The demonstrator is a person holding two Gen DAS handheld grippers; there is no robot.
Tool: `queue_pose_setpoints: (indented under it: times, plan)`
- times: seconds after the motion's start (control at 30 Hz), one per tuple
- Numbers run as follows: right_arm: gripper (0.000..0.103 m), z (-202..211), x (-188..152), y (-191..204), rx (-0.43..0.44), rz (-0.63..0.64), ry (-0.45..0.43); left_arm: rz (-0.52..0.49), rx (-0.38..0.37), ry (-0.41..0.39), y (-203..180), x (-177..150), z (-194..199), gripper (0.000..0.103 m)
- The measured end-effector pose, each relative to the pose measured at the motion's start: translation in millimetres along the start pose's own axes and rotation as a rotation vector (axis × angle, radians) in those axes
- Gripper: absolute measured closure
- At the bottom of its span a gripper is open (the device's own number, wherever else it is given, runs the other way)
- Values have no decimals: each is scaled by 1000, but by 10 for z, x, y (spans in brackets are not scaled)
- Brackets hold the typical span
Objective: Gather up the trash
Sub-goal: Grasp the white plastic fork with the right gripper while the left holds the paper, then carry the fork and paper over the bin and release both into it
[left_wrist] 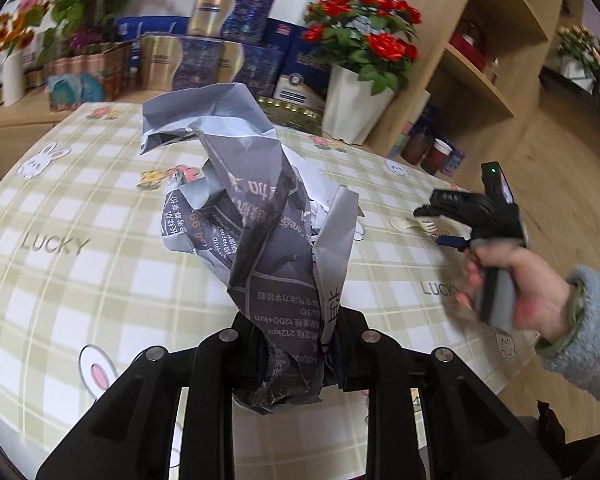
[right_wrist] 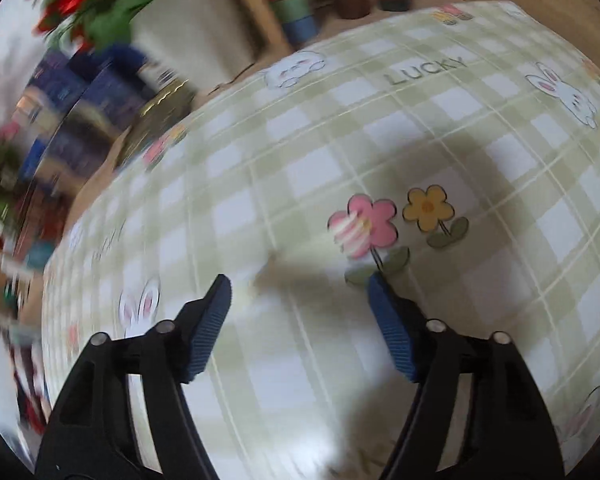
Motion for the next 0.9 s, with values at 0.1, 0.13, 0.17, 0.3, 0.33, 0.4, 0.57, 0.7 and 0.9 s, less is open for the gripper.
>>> queue_pose_setpoints:
  times: [0.1, 0.13, 0.17, 0.3, 0.33, 0.4, 0.57, 0.7, 0.9]
  plan:
    - [29, -88, 72, 202, -101, 69, -26, 18, -3, -9, 73, -50, 47, 79]
    - [28, -121, 86, 249, -133, 103, -29, 21, -6, -10, 82, -63, 47, 79]
    - [28, -165, 83, 292, -177, 151, -27, 23, -9, -9, 74, -71, 27, 79]
    - [41, -187, 56, 371, -217, 299, -43, 21, -28, -4, 57, -116, -6, 79]
    - [43, -170, 40, 356, -199, 322, -45, 18, -34, 0, 41, -137, -19, 79]
    - [64, -133, 16, 332, -171, 361, -53, 16, -40, 6, 13, -163, -57, 79]
    - [86, 11, -115, 122, -53, 407, -49, 27, -62, 21, -55, -249, -127, 79]
    - [87, 151, -245, -10, 36, 418, -69, 11, -73, 33, -151, -292, -144, 79]
    - [87, 493, -520, -174, 121, 446, -128, -14, -92, 61, -331, -392, -142, 79]
Point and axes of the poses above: each gripper's, at about its wrist camera, not at the fingertips, and z roughly against the way its jaws point, y to its left, x to its top, the point moved 6 cm from there along -z, roughly the way its jaws point, and after that the axes turned 9 degrees about -x, right-handed, at the moved point
